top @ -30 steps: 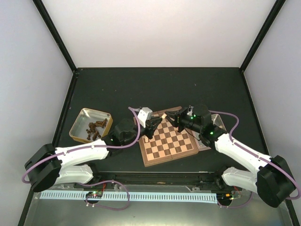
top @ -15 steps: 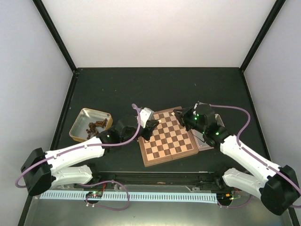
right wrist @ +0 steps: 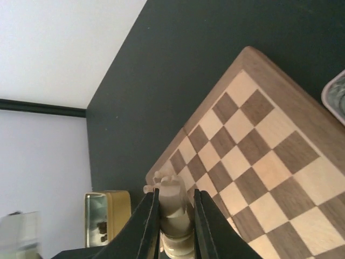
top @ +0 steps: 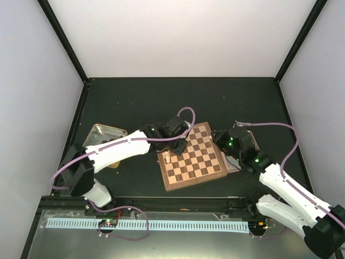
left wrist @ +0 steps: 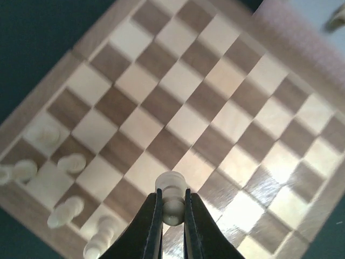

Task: Set up the chess pieces on the board
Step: Place the chess piece on the chessboard.

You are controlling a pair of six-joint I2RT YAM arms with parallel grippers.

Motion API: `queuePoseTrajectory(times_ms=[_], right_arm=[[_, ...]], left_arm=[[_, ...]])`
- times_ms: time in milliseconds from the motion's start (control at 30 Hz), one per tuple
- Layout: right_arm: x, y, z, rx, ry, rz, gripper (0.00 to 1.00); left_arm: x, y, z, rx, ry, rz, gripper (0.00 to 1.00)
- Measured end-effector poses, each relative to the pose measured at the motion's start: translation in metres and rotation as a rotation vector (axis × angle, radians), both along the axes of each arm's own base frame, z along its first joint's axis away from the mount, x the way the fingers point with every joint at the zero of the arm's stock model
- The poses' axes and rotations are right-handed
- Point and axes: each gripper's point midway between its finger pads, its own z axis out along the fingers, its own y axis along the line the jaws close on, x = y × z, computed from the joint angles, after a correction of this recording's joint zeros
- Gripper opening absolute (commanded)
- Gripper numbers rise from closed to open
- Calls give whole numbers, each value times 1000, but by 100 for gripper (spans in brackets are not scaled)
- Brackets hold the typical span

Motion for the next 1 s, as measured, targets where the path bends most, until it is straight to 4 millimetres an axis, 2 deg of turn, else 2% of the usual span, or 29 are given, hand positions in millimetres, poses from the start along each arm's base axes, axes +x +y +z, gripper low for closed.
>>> queuePoseTrajectory(times_ms=[100,233,567,767,1000], right_arm=[[-3,-7,-2,-33,-3,-8,13],[-3,-11,1,-51,-25,-14,14],[-5,-13,-3,-81,-16,-7,14],[-6,-15,-5,-88,-10,-9,14],[-6,-16,-7,-95,-4,-12,14]], left_arm=[[-2,18,-30,129,77,43,2],[3,34,-49,230,124,108,2],[29,55,-69,297,155,227,3],[30,57,-81,312,186,232,5],[29,55,-84,306,202,223,6]])
